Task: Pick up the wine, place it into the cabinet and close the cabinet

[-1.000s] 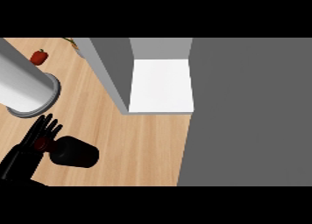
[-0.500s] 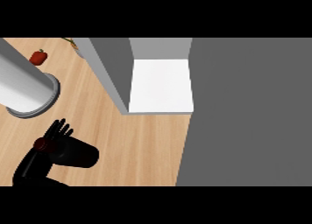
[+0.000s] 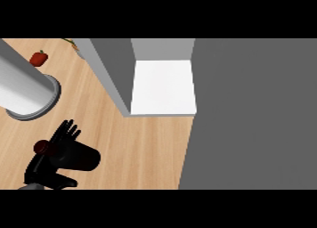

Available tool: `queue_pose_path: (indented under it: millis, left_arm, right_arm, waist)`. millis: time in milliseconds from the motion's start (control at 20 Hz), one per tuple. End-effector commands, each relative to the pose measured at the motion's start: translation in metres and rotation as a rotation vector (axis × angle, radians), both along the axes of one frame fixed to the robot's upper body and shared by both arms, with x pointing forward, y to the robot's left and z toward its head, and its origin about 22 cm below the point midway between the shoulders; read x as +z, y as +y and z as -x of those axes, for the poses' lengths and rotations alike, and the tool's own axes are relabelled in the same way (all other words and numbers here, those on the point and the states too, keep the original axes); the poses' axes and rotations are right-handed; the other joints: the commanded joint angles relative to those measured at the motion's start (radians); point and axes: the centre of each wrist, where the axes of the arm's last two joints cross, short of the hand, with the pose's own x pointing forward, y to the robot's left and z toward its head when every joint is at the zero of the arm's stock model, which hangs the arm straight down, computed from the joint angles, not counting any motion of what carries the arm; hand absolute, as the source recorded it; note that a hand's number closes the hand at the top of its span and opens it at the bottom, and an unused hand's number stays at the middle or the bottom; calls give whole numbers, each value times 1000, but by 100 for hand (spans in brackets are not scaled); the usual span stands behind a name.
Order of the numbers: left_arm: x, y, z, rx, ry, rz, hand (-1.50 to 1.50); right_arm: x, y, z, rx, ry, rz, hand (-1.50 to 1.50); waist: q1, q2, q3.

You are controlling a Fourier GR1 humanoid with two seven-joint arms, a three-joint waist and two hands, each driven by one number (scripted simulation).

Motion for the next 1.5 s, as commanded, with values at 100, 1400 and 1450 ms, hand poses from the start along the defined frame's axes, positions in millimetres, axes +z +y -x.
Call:
queue_pose_path:
  millis: [100,1400,1450]
  left_arm:
    - [-13,8,13,-34,-21,27,-150]
    - [-1,-122,-46,185,-350,-180,150]
    - [3,-113,-53,199,-369,-174,150]
  right_arm:
    - [-7,-15,38,61,24,2,-150]
    - [-6,-2,20,47,46,-11,-150]
    - [-5,-7,10,48,49,-11,-150]
  waist:
    - [-1,-1,1]
    - [5,-6,1]
    - [7,-1,1]
